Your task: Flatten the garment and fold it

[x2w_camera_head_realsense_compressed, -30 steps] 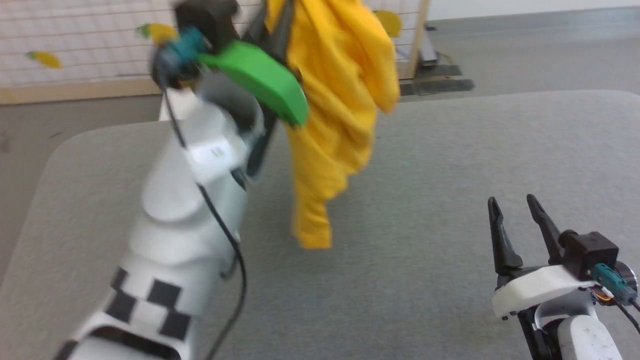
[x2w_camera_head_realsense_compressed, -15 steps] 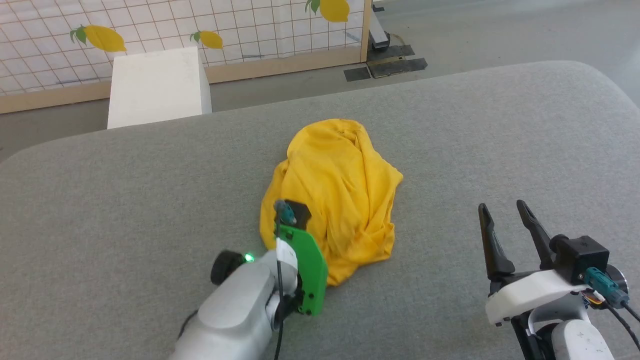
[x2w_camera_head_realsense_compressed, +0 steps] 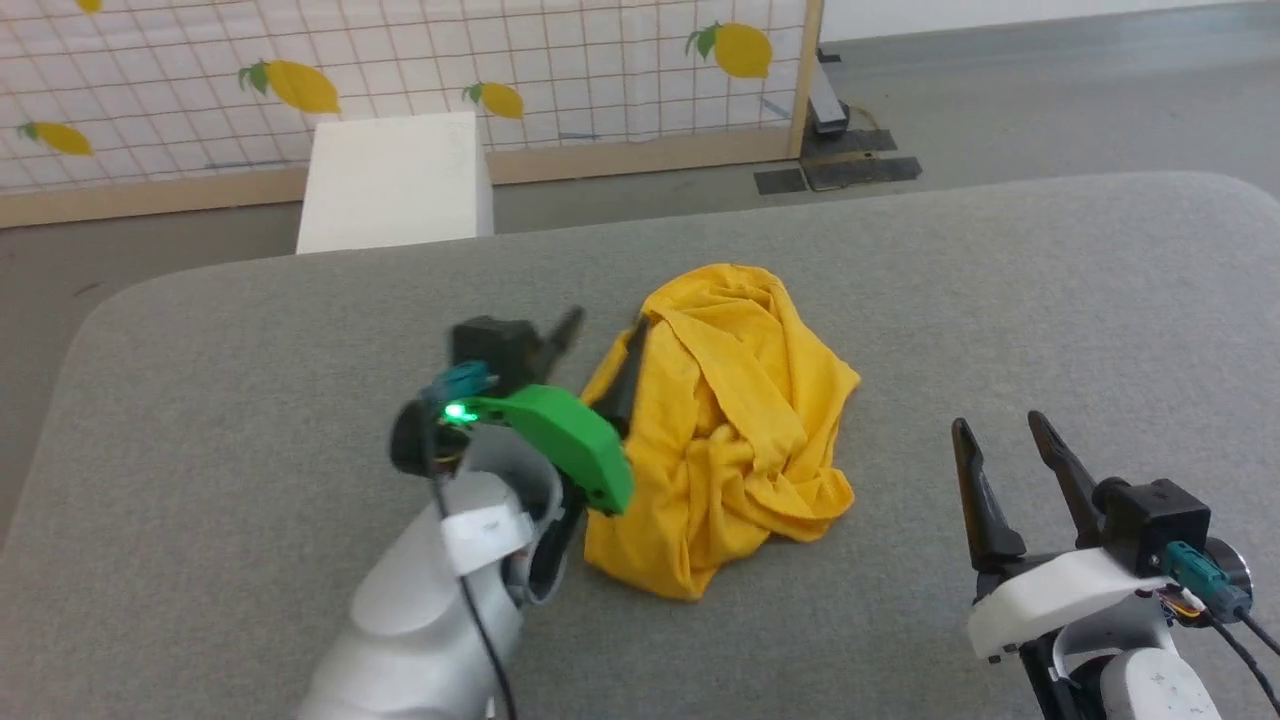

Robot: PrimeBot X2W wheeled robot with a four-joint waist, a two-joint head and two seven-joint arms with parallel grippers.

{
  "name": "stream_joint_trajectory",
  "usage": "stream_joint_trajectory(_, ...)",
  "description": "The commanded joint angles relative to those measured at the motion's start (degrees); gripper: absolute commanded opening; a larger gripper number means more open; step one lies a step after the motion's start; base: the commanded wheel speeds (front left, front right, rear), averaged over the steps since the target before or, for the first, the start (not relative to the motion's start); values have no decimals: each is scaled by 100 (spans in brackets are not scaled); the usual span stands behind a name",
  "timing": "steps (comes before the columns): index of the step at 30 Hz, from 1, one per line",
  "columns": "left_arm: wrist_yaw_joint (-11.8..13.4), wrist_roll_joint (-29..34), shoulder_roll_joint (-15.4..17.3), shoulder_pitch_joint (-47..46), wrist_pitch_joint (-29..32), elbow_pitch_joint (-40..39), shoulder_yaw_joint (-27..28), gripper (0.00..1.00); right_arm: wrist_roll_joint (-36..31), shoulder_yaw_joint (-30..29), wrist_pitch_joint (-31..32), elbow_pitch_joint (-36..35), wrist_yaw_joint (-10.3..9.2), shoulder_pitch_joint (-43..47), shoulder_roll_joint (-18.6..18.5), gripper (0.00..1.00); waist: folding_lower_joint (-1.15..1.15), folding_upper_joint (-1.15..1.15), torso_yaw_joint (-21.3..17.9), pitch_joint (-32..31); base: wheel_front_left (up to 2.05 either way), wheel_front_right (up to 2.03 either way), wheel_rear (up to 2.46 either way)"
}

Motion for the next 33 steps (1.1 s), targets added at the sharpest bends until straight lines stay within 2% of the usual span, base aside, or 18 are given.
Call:
stream_joint_trajectory(1, 92, 116, 161, 207, -329, -113, 108, 100, -51, 2, 19, -46, -9, 89, -1, 100, 0, 0, 142, -107, 0, 0, 0)
stream_joint_trajectory(4, 234, 294, 398, 448, -653, -523, 417, 100, -73, 1, 45, -98, -9, 101, -1, 100, 0, 0, 237, -152, 0, 0, 0)
stream_joint_trajectory(8, 397, 701, 645, 953, -692, -1322, 980, 100, -108, -24, 89, -190, -9, 127, -1, 100, 0, 0, 369, -178, 0, 0, 0)
stream_joint_trajectory(15, 364, 1284, 770, 2061, -695, -1998, 1668, 100, -126, -63, 147, -293, -9, 194, -1, 100, 0, 0, 581, -217, 0, 0, 0)
stream_joint_trajectory(19, 357, 1511, 654, 2490, -695, -2269, 2020, 100, -116, -84, 179, -341, -9, 239, -1, 100, 0, 0, 718, -196, 0, 0, 0)
stream_joint_trajectory(27, 176, 1790, 292, 2937, -696, -2503, 2523, 100, -68, 47, 325, -332, -9, 204, -1, 100, 0, 0, 904, -117, 0, 0, 0)
stream_joint_trajectory(33, 4, 1952, 66, 2917, -696, -2572, 2705, 100, -132, 455, 1016, 25, -9, -185, -1, 100, 0, 0, 1046, 6, 0, 0, 0)
